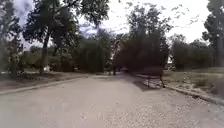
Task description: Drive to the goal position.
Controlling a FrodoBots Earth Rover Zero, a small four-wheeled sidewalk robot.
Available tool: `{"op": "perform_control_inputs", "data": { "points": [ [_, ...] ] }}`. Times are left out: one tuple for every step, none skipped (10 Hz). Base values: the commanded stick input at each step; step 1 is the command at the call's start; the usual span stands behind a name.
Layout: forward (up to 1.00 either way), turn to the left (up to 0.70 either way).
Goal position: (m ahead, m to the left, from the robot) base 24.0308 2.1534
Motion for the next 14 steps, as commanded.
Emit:
{"op": "perform_control_inputs", "data": {
  "points": [
    [0.85, 0.0],
    [0.85, 0.0],
    [0.85, 0.0],
    [0.85, 0.0],
    [0.85, 0.0],
    [0.85, 0.0],
    [0.85, 0.0],
    [0.85, 0.0],
    [0.85, 0.0],
    [0.85, 0.0],
    [0.85, 0.0],
    [0.85, 0.0],
    [0.85, 0.0],
    [0.85, 0.0]
  ]
}}
